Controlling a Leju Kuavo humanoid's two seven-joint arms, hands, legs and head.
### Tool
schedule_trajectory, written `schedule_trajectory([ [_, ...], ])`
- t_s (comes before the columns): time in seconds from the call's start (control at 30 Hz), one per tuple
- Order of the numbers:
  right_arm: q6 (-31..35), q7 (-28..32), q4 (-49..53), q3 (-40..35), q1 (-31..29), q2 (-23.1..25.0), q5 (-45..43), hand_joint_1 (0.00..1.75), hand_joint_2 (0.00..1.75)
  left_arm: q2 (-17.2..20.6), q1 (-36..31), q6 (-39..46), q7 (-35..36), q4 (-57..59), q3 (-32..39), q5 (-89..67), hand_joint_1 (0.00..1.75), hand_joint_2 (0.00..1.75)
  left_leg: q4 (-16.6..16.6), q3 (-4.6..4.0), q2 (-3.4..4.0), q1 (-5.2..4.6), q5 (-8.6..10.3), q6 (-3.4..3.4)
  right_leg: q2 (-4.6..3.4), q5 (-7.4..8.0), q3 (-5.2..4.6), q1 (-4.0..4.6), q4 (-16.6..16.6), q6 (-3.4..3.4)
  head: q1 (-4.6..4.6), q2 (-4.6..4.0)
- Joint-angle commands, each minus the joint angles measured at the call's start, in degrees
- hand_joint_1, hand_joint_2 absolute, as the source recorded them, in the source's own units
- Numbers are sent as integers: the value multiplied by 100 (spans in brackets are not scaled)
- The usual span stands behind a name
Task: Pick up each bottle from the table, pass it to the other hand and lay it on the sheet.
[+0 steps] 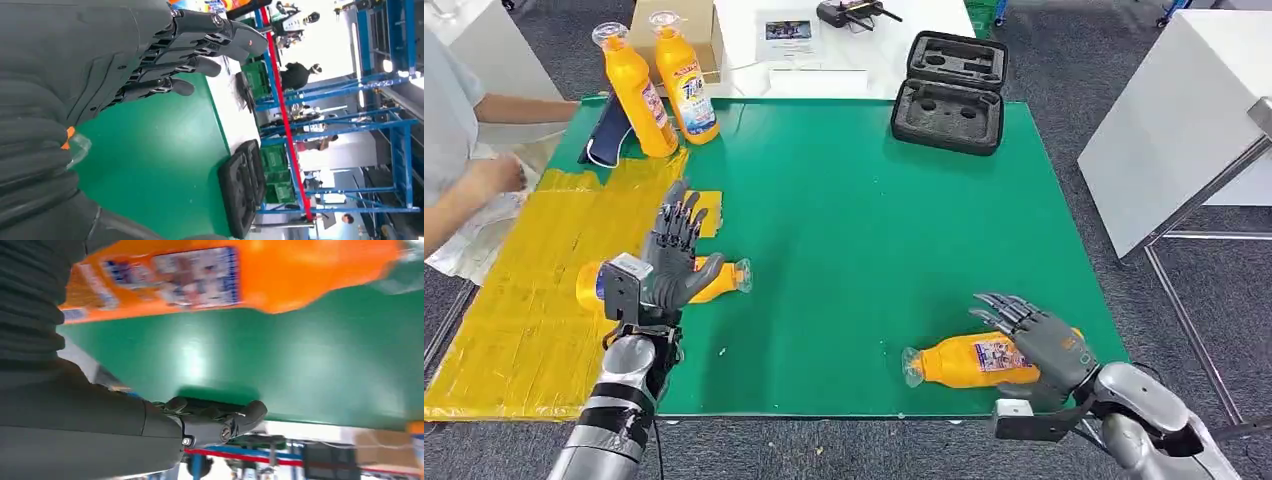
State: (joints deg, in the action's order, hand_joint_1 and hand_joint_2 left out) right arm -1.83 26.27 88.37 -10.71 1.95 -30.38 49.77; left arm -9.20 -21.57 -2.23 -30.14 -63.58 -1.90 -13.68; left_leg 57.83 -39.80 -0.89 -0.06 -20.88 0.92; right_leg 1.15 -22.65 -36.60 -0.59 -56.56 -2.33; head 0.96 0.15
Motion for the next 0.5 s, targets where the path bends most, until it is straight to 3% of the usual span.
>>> schedule_trajectory([
  [0.03,-45,-12,-623,142,-216,126,61,0,175,14,-322,21,35,474,-134,22,0,175,-5,58,9,0,-23,-6,-10,-20,61,1,10,7,0,0],
  [0.2,-45,-12,-623,142,-216,126,61,0,175,14,-322,21,35,474,-134,22,0,175,-8,31,7,-1,-10,-4,-8,-7,32,0,11,4,0,0],
  [0.3,-45,-12,-623,142,-216,126,61,0,175,14,-322,21,35,474,-134,22,0,175,-2,74,11,0,-32,-8,-12,-27,76,1,9,8,0,0],
  [0.4,-20,-62,-621,134,-224,142,116,0,175,16,-322,23,36,474,-131,26,0,175,-4,62,10,0,-25,-6,-11,-21,63,0,10,6,0,0],
  [0.5,56,-262,-1208,-5,-581,338,449,0,175,1,-339,28,39,526,-145,37,0,175,-1,88,18,0,-38,-9,-20,-31,90,0,9,9,0,0],
])
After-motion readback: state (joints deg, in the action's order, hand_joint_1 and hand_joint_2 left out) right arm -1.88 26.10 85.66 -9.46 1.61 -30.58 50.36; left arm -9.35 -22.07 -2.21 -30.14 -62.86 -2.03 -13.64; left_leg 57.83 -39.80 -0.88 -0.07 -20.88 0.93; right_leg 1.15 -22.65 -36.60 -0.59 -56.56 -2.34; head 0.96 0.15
